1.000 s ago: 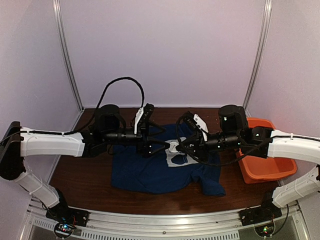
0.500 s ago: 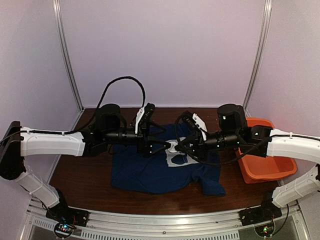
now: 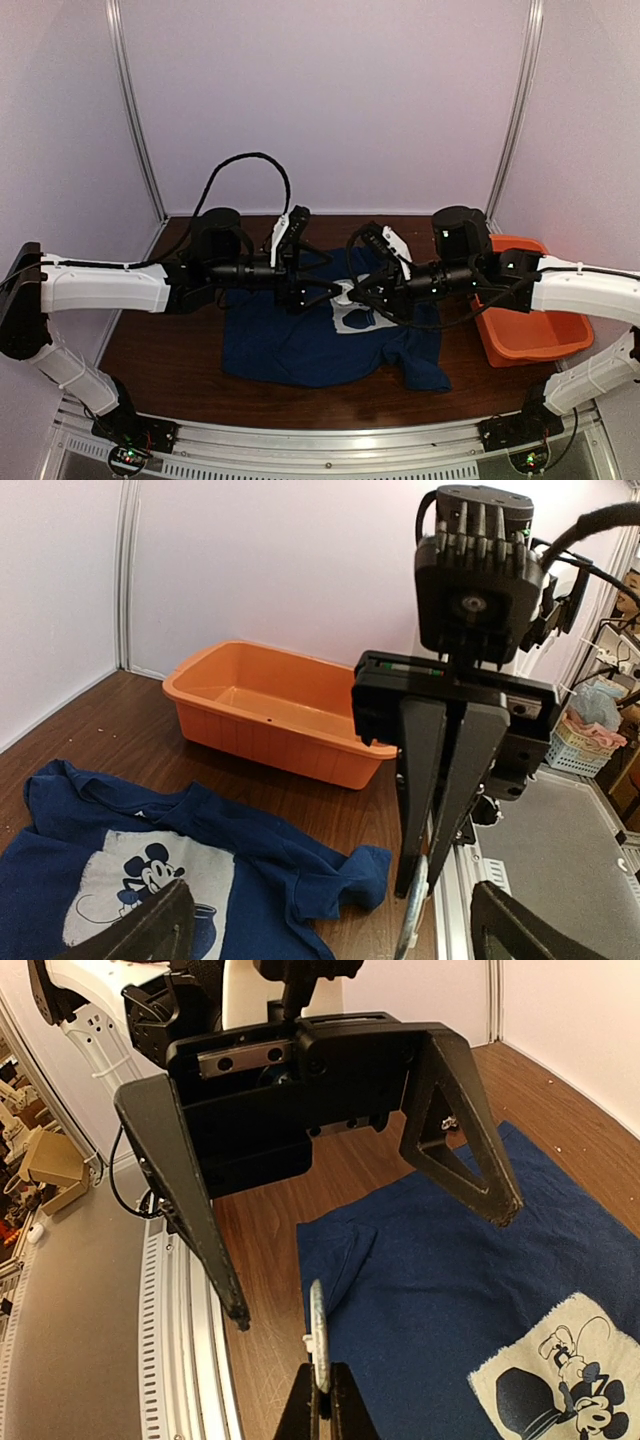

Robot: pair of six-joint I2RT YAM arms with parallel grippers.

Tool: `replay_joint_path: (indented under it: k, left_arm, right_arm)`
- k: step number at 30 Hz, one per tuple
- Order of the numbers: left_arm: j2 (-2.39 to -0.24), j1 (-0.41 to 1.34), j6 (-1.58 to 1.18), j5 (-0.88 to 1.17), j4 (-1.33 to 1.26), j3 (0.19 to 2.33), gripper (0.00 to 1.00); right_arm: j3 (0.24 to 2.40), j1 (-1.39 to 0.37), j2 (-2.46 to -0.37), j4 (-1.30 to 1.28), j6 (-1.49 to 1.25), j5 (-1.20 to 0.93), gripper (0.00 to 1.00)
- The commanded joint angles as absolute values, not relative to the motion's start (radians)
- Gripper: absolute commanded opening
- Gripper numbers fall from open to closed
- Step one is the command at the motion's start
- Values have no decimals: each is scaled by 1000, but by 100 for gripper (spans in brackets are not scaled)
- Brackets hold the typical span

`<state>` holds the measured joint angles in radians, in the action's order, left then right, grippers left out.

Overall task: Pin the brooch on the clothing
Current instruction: Pass from the right arm to the left

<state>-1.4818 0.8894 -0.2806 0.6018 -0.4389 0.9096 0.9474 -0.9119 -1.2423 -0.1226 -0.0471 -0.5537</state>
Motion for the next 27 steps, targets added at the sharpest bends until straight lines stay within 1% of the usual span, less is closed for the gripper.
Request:
replay_joint_path:
  k: [1,27]
  left_arm:
    - [-1477,894,-275,584,-451,928,98]
    - [-1494,915,-203,604,-341,980,98]
  right_arm:
    - [970,-911,-1252,-117,-37,-572,0]
    - [1011,-911,-1264,-178,17,-599,0]
